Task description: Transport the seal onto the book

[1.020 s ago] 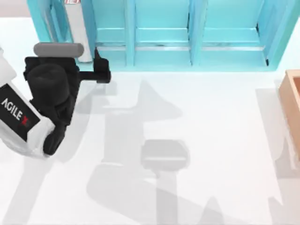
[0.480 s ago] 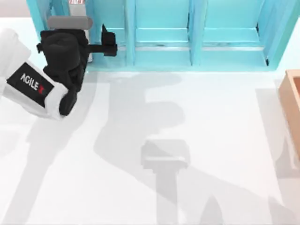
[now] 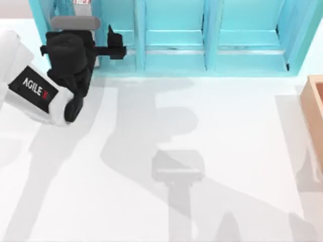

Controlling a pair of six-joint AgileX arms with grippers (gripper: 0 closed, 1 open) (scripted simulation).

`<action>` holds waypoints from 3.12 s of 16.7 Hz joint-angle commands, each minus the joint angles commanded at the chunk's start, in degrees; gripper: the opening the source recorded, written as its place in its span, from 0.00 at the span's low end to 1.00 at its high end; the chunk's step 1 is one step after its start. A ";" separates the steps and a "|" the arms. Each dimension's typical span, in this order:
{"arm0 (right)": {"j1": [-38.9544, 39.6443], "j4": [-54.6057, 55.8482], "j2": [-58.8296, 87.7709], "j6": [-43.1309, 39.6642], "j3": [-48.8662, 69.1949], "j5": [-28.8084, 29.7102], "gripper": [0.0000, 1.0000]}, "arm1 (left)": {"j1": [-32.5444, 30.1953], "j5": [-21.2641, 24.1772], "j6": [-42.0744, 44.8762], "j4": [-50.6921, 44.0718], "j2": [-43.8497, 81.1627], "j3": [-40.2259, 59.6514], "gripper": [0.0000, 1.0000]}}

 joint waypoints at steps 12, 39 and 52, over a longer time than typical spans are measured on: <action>0.00 0.00 0.00 0.00 0.00 0.00 1.00 | 0.00 0.00 0.00 0.00 0.00 0.00 0.00; 0.00 0.00 0.00 0.00 0.00 0.00 1.00 | -11.08 -11.68 -0.92 -38.32 -65.11 -26.74 0.00; 0.00 0.00 0.00 0.00 0.00 0.00 1.00 | -16.27 -16.25 -15.83 -40.66 -59.91 -24.18 0.00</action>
